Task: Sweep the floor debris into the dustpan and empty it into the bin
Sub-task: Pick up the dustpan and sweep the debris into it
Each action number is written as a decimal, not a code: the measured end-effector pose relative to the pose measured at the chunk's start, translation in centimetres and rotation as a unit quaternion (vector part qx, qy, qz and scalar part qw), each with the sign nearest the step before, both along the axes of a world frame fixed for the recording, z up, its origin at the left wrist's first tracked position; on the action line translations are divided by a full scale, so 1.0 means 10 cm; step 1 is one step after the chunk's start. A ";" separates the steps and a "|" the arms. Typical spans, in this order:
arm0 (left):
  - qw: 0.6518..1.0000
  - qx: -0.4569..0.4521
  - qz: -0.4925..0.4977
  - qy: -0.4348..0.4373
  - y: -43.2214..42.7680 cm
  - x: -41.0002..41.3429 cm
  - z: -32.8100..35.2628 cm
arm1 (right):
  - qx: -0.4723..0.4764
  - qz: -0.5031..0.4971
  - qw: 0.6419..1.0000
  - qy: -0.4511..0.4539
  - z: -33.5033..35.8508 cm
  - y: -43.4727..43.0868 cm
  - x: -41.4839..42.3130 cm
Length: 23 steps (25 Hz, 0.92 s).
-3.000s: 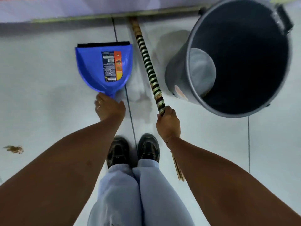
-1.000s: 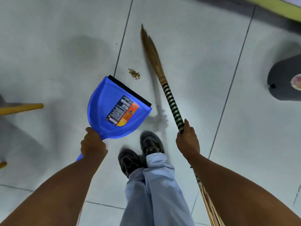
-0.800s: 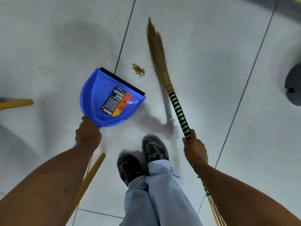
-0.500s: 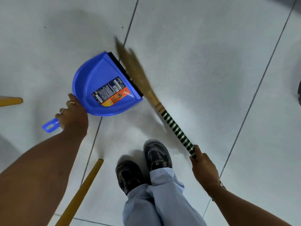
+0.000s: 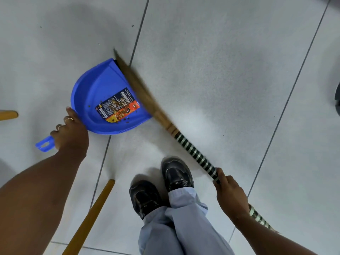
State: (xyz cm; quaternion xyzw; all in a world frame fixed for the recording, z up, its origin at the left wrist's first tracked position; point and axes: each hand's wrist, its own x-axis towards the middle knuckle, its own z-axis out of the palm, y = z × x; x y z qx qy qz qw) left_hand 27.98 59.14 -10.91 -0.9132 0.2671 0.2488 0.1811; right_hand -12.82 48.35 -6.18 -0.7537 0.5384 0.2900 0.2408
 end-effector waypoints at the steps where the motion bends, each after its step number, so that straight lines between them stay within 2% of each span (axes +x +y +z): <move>1: 1.000 0.008 0.005 0.007 -0.02 -0.02 0.06 | 0.011 0.008 1.000 -0.010 0.06 0.04 -0.02; 5: 0.995 -0.010 0.080 0.066 -0.20 -0.34 0.54 | 0.003 -0.079 0.995 -0.063 0.43 0.10 0.22; 8: 0.978 -0.048 0.176 0.101 -0.44 -0.79 1.12 | 0.005 -0.155 0.982 -0.106 0.77 0.01 0.60; 10: 0.971 -0.060 0.197 0.121 -0.62 -1.05 1.51 | -0.015 -0.183 0.975 -0.128 1.07 -0.11 0.76; 16: 0.978 -0.098 0.143 0.117 -1.19 -1.55 2.67 | -0.054 -0.240 0.960 -0.137 2.03 -0.69 0.33; 23: 0.973 -0.169 0.085 0.131 -2.09 -2.21 3.33 | -0.077 -0.221 0.968 -0.094 2.51 -1.68 -0.58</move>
